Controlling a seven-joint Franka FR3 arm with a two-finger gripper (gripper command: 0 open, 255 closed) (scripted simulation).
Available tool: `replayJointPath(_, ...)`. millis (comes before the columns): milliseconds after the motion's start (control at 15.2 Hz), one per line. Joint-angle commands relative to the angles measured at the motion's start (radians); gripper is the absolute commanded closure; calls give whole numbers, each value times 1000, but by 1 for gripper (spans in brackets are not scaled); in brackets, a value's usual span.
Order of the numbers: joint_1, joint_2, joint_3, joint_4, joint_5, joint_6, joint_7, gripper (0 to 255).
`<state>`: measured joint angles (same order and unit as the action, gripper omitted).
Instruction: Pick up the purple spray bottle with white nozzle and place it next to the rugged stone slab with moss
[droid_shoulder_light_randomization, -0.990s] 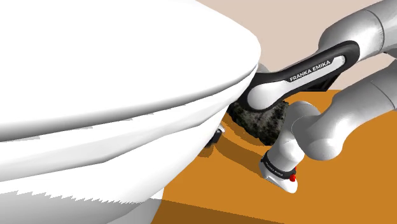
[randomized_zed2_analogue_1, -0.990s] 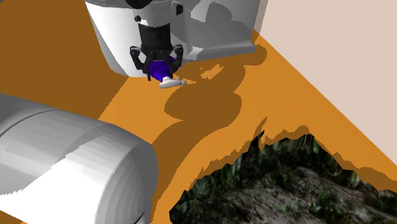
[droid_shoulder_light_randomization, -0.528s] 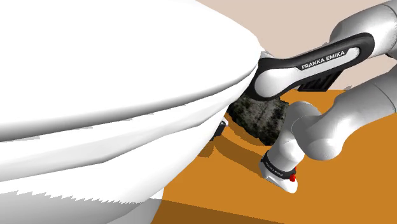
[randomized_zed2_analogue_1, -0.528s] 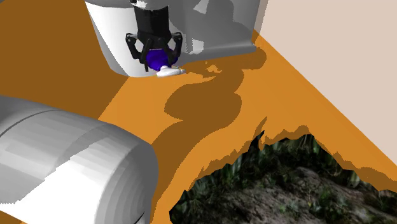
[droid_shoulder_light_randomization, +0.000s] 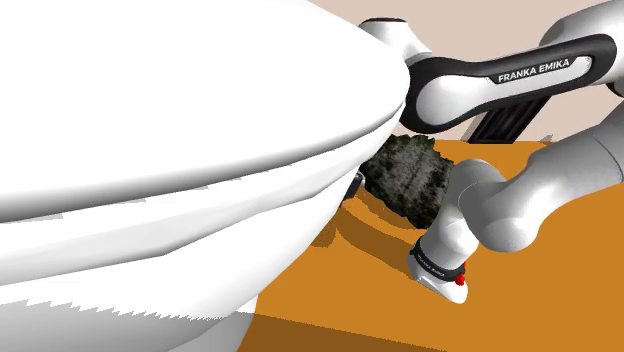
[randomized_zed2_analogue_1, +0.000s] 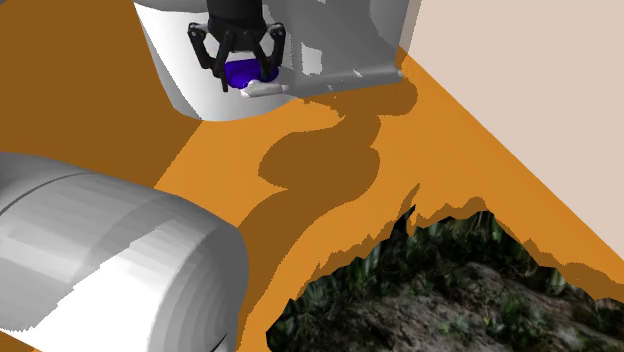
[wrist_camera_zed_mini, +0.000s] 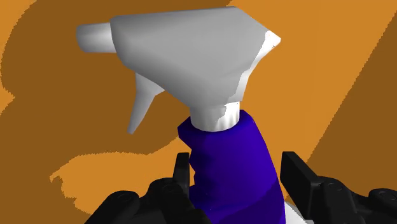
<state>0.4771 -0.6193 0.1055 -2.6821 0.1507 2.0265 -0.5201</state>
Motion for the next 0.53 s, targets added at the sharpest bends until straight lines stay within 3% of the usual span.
replayJointPath(0, 0, -10, -1, 21, -2, -32, 4, 255)
replayJointPath(462, -85, 64, -119, 77, -86, -25, -141, 255)
